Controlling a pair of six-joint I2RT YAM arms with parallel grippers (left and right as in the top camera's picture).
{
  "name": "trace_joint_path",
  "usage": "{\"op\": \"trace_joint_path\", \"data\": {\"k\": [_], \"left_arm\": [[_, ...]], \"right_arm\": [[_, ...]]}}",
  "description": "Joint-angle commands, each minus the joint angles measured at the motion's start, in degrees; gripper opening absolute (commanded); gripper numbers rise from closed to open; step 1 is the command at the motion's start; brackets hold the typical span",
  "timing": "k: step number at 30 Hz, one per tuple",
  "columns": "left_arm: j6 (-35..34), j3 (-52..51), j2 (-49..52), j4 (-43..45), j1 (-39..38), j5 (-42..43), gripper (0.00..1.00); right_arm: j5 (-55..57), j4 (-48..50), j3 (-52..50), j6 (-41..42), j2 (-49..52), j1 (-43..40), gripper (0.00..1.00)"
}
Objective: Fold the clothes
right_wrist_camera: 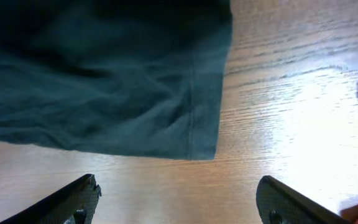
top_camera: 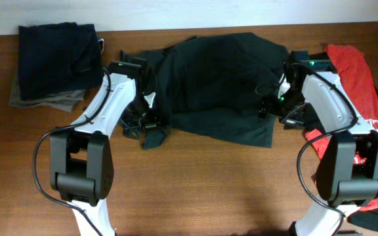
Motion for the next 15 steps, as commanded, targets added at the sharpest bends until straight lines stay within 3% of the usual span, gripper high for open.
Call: {"op": "trace_joint_path", "data": {"k": [1,15], "left_arm": [[0.42,-2.73,-0.02,1.40,0.22,1.84,0.91],[1.33,-6.27,0.11,8.26,0.24,0.66,0.89]], "right_arm": [[-0.74,1.18,-2.54,0.63,-0.57,-1.53,0.86],[-1.40,10.80,-11.78,0.66,-0.55,-1.66,0.83]]}}
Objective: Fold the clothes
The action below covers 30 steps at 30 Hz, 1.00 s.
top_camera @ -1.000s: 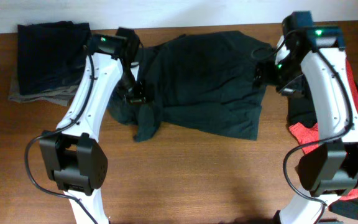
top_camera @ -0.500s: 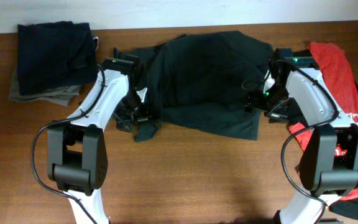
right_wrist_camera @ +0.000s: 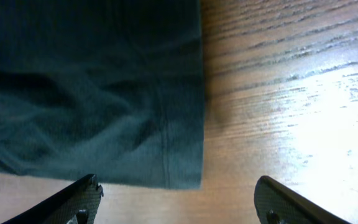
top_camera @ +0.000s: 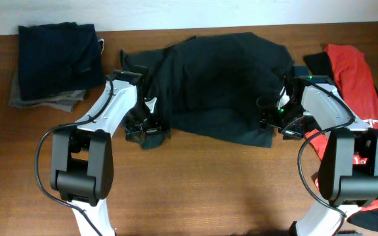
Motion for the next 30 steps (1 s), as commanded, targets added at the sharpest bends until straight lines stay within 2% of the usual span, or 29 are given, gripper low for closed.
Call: {"op": "trace_joint_path", "data": {"k": [1,2,11,16,23,25,26,30], "left_arm": [[1.14,-0.35,0.20,1.07,0.24,0.00,0.89],[1.14,-0.37,0.20,1.03,0.24,0.00,0.84],[1.11,-0.42,0.42,0.70,0.24,-0.02,0.84],[1.11,-0.50,0.42,0.94,0.28,-1.97,0.80],[1.14,-0.63,0.57,1.55,0.39,-2.01,0.76],[1.14,-0.68,0.74,1.86,0.39,-2.27,0.75],[1.11,-0.68,0.92,1.97,0.39,-2.38,0.72],[1.11,-0.68,1.97,1.68,0.39,-2.34,0.61]], "right_arm": [[-0.70,1.60,-1.77,0.70,-0.55,-0.11,0.83],[-0.68,2.05,-2.32,1.20,-0.57,-0.11,0.83],[-4.96,4.52,-7.50,3.67,-0.55,-0.07,0.76],[-4.94,5.22,-8.55,3.69,-0.55,-0.07,0.66],[-4.87,7.13,-8.55,3.67,-0.55,-0.07,0.65],[-4.68,7.54,-8.55,3.67,-0.55,-0.07,0.61],[-4.46,7.76,-8.55,3.65,-0.55,-0.07,0.58],[-4.50,7.87,-8.59,3.67,-0.55,-0.07,0.56]]}}
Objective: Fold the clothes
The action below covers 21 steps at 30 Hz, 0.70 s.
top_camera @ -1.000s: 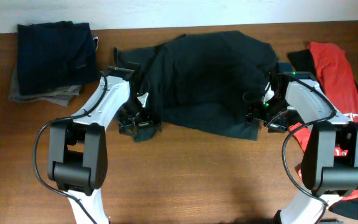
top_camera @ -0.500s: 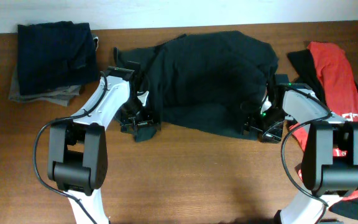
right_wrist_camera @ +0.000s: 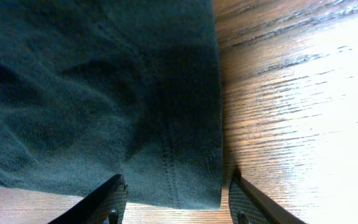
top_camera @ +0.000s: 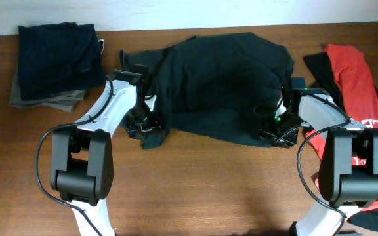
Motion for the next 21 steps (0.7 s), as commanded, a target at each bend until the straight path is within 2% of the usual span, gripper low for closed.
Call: {"op": "trace_joint_path", "data": {"k": [1,2,7,10,12,16,21], "left_arm": [[0.59,-0.55,2.29,-0.55,0.35,-0.52,0.59],[0.59,-0.55,2.97,-1.25,0.35,-0.52,0.57],[0.59,-0.52,3.23,-1.88,0.35,-0.39,0.49],[0.59,-0.52,3.26,-2.10,0.35,-0.42,0.40],[0.61,-0.50,3.23,-2.34,0.35,-0.63,0.26],[0.63,-0.17,3.19,-3.74,0.46,-1.90,0.01],[0.57,2.97,3.19,-10.97,0.46,-7.63,0.01]], "right_arm": [[-0.26,0.66,-0.90,-0.35,-0.26,-0.07,0.53],[-0.26,0.57,-0.90,-0.35,-0.26,-0.07,0.43],[-0.26,0.63,-0.90,-0.31,-0.26,-0.07,0.21],[-0.24,0.42,-0.90,0.57,-0.26,-0.07,0.10],[-0.22,0.26,-0.90,0.76,-0.26,-0.07,0.04],[2.64,-1.33,-0.74,2.95,-0.31,-0.13,0.04],[9.16,-7.30,0.98,5.81,-1.31,-0.17,0.04]]}}
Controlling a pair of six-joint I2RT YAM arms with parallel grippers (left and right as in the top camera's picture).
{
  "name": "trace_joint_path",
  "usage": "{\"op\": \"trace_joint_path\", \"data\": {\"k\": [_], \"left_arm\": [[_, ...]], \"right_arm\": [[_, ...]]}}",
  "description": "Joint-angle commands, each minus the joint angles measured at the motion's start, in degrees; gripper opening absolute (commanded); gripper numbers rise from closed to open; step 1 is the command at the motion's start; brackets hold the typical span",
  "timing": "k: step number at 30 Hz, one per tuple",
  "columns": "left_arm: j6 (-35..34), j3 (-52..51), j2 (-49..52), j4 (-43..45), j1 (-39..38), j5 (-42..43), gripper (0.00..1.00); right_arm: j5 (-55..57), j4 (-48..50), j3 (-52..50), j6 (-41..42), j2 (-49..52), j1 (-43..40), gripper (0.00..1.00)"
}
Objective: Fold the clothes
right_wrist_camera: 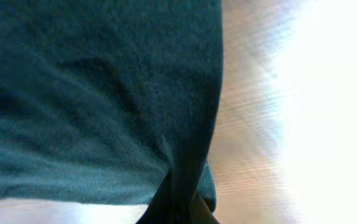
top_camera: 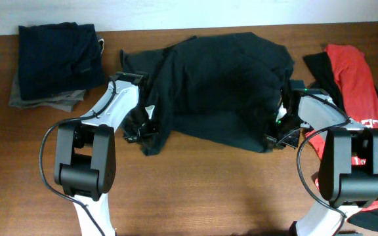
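Note:
A dark teal-black garment (top_camera: pixel 222 78) lies spread across the middle of the wooden table. In the right wrist view its hemmed corner (right_wrist_camera: pixel 92 93) fills the frame, and my right gripper (right_wrist_camera: pixel 180 208) is shut on the hem at that lower right corner, seen from overhead at the cloth's edge (top_camera: pixel 272 139). My left gripper (top_camera: pixel 142 133) sits at the bunched lower left corner of the garment. Its jaws are lost against the dark cloth, so their state does not show.
A stack of folded dark clothes (top_camera: pixel 54 56) on a grey piece (top_camera: pixel 41 99) lies at the back left. A red and black garment (top_camera: pixel 353 78) is heaped at the right edge, close to the right arm. Bare wood (top_camera: pixel 202 190) runs along the front.
My right gripper's fingers stood apart around the garment's lower right hem and are now shut on it. The left gripper has shifted slightly at the lower left corner, where the cloth hangs lower.
My right gripper was open above bare wood beside the garment's lower right corner. It then stood lower and closer to that corner, then straddled the hem with narrowed fingers, and now grips it. My left gripper stayed at the bunched lower left corner throughout.

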Motion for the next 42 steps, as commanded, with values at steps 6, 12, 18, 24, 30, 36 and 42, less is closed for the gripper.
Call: {"op": "trace_joint_path", "data": {"k": [6,12,18,24,30,36,42], "left_arm": [[-0.20,9.14,0.42,-11.13,0.35,-5.40,0.01],[-5.40,16.02,0.39,-19.52,0.31,-12.20,0.01],[-9.01,17.94,-2.25,-21.90,0.28,-15.63,0.01],[-10.91,17.92,-6.67,-21.88,0.00,-15.58,0.01],[-14.05,17.92,-11.13,-21.88,-2.36,-15.61,0.01],[-14.49,17.92,-11.67,-21.90,-6.16,-7.63,0.01],[-14.56,17.92,-11.96,-21.90,-11.39,-9.70,0.01]], "right_arm": [[18.47,-11.43,5.95,9.33,-5.49,-0.17,0.04],[20.96,-17.16,10.29,10.71,-8.94,-0.17,0.04],[29.22,-23.91,12.11,15.52,-10.19,-0.17,0.04],[32.09,-26.71,12.17,18.18,-11.43,-0.17,0.04],[32.28,-27.39,12.66,19.39,-15.26,-0.17,0.04],[32.37,-27.91,12.66,19.37,-19.32,-0.17,0.04],[34.67,-28.26,12.66,19.39,-20.76,-0.17,0.04]]}}
